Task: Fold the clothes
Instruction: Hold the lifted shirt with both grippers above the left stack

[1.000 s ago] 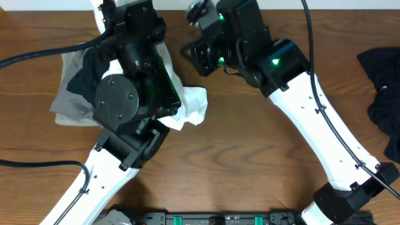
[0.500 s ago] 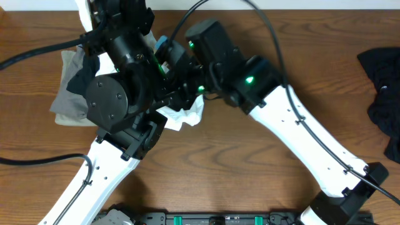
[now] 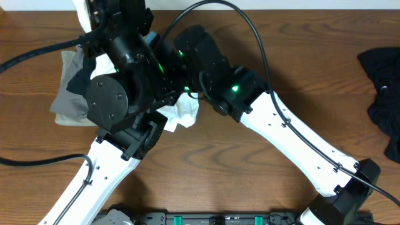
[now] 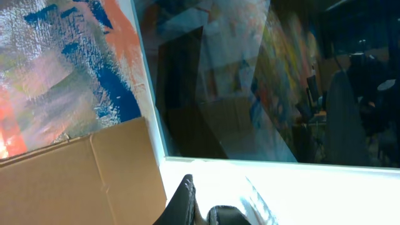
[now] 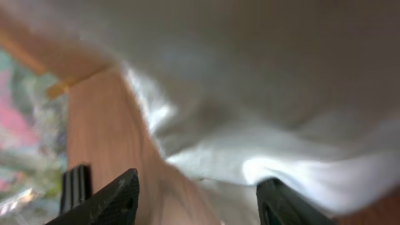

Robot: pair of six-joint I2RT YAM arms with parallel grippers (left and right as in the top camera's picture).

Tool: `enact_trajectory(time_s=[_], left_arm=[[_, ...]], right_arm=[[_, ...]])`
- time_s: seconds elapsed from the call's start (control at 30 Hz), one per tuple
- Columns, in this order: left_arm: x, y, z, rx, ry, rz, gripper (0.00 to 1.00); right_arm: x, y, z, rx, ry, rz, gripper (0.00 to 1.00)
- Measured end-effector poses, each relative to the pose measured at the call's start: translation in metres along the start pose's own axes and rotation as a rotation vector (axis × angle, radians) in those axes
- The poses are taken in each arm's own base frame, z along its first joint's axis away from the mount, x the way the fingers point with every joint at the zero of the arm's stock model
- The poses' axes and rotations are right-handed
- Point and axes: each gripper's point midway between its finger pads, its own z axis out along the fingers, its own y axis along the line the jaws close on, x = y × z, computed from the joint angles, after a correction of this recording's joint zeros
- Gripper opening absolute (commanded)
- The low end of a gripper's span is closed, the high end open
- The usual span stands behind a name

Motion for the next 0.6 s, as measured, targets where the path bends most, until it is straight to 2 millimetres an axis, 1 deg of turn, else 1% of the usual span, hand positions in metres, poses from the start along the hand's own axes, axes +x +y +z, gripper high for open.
enact_trajectory(time_s=[0.1, 0.23, 0.37, 0.47, 0.6], left_arm=[[0.0, 0.0, 0.0, -0.002, 0.002, 0.0, 0.06], [0.001, 0.001, 0.0, -0.006, 0.005, -0.001, 0.06], [0.001, 0.002, 0.0, -0.009, 0.006, -0.004, 0.06], [0.001, 0.002, 0.0, -0.01, 0.007, -0.004, 0.06], [0.002, 0.002, 0.0, -0.013, 0.011, -0.004, 0.06]], right_arm=[[-0.005, -0.007, 0.0, 0.041, -0.023, 0.026, 0.57], [-0.006, -0.011, 0.0, 0.067, -0.029, 0.045, 0.56], [-0.009, -0.012, -0.001, 0.071, -0.039, 0.053, 0.6], [-0.013, -0.009, 0.0, 0.06, -0.055, 0.047, 0.61], [-0.017, 0.007, 0.004, 0.028, -0.071, 0.026, 0.61]])
